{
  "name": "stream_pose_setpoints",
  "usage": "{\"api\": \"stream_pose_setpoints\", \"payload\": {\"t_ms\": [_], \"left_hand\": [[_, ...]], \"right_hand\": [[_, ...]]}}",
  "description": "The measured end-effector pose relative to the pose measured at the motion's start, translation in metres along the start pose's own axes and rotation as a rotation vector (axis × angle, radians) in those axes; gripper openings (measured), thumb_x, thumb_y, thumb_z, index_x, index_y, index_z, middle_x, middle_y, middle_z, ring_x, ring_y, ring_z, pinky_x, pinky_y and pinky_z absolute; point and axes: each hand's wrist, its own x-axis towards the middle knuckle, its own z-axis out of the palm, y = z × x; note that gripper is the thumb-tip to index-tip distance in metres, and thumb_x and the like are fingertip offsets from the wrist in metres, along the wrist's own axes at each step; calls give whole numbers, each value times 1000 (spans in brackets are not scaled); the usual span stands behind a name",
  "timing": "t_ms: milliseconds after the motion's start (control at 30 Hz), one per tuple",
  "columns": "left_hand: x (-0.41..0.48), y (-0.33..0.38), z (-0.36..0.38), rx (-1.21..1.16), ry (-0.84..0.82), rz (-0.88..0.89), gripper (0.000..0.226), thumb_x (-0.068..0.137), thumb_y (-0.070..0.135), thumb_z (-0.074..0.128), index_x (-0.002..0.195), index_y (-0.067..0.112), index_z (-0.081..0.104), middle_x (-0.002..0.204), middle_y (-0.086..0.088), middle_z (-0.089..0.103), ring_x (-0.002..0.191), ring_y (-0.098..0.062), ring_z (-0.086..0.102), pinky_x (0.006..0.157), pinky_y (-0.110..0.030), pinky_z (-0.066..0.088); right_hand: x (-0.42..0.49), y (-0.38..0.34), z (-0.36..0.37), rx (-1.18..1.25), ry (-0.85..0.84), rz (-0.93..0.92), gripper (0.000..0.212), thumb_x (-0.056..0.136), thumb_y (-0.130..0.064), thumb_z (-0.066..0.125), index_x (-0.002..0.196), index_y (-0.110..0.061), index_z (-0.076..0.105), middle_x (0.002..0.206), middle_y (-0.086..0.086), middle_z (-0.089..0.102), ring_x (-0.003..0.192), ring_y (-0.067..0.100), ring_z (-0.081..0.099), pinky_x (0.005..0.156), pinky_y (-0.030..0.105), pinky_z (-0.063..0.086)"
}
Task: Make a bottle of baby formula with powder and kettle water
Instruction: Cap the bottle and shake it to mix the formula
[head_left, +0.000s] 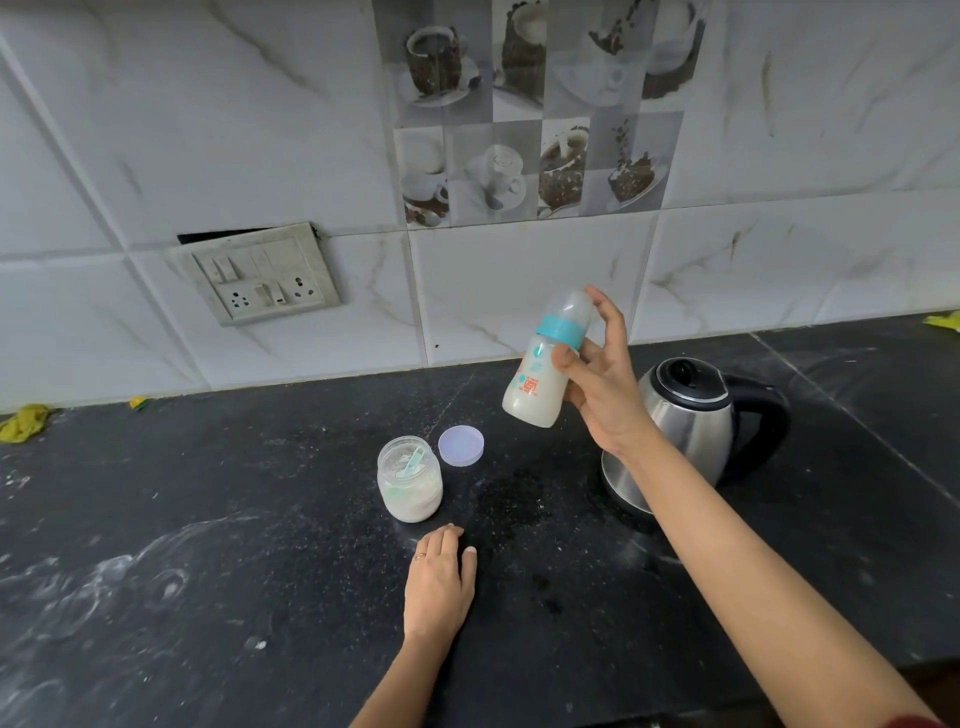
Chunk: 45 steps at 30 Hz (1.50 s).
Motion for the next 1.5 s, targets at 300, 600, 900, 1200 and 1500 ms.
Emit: {"api": "stream_pose_setpoints", "payload": {"t_ms": [300,600,900,1200,1500], "left_hand": [[0,-1,0,-7,-1,-7,25,95,28,51,113,14,59,120,1,60,113,-16,51,95,-30,44],[0,-1,0,-2,-4,0,26,95,28,50,115,14,59,121,1,60,113,-17,51,96,-31,44],[0,-1,0,-10,-4,-1,25,95,28,51,114,14,59,121,1,60,113,-16,50,95,-30,44],[0,-1,0,-19,3,-15,24,94,29,50,113,16,58,118,3,60,112,-15,50,94,-29,43],[0,0,0,-18,4,-13,24,95,29,50,113,15,59,119,3,60,112,-16,50,94,-30,43]], "right_hand": [[9,18,-2,310,373,119,50,99,-20,55,144,-20,33,125,3,57,94,17,67,62,42,59],[12,7,-9,331,337,66,63,95,-10,58,146,-33,29,129,8,56,102,24,65,73,46,58],[14,11,-5,377,344,56,61,94,-14,58,147,-28,30,127,6,56,105,25,63,76,47,59],[9,23,-9,296,198,73,62,89,-12,62,141,-34,38,124,9,60,107,34,62,85,50,56],[10,22,-16,315,79,44,70,86,-16,65,146,-34,34,126,11,58,115,49,57,96,54,50]]}}
